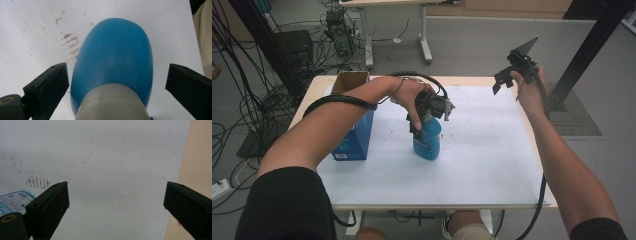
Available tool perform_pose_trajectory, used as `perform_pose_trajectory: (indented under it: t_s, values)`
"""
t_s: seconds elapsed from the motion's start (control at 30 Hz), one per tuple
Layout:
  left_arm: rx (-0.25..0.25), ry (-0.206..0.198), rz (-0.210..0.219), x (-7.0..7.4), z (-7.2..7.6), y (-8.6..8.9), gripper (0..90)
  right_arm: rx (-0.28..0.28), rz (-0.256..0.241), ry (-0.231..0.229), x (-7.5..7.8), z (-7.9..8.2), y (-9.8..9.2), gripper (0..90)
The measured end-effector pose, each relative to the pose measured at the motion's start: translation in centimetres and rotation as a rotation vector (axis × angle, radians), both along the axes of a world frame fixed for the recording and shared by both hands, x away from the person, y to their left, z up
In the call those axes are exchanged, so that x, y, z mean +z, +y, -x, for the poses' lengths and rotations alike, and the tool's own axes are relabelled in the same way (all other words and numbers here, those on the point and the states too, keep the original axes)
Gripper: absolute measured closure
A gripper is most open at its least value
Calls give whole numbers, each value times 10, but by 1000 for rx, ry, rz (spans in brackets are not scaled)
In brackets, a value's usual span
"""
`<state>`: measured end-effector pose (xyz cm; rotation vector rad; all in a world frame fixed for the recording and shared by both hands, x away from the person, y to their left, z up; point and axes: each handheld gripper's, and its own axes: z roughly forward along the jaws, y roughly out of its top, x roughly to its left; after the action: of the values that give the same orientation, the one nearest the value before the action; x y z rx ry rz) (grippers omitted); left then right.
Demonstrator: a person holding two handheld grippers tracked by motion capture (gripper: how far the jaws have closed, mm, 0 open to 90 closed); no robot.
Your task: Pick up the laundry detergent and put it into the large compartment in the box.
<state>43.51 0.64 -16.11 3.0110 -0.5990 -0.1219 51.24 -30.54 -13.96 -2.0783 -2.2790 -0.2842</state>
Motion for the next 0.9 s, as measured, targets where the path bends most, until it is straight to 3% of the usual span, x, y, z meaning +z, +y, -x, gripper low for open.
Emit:
perform_pose_trajectory:
  t_s: [0.9]
  values:
    - [4,0,6,0,1,2,53,8,0,3,-2,-2,3,64]
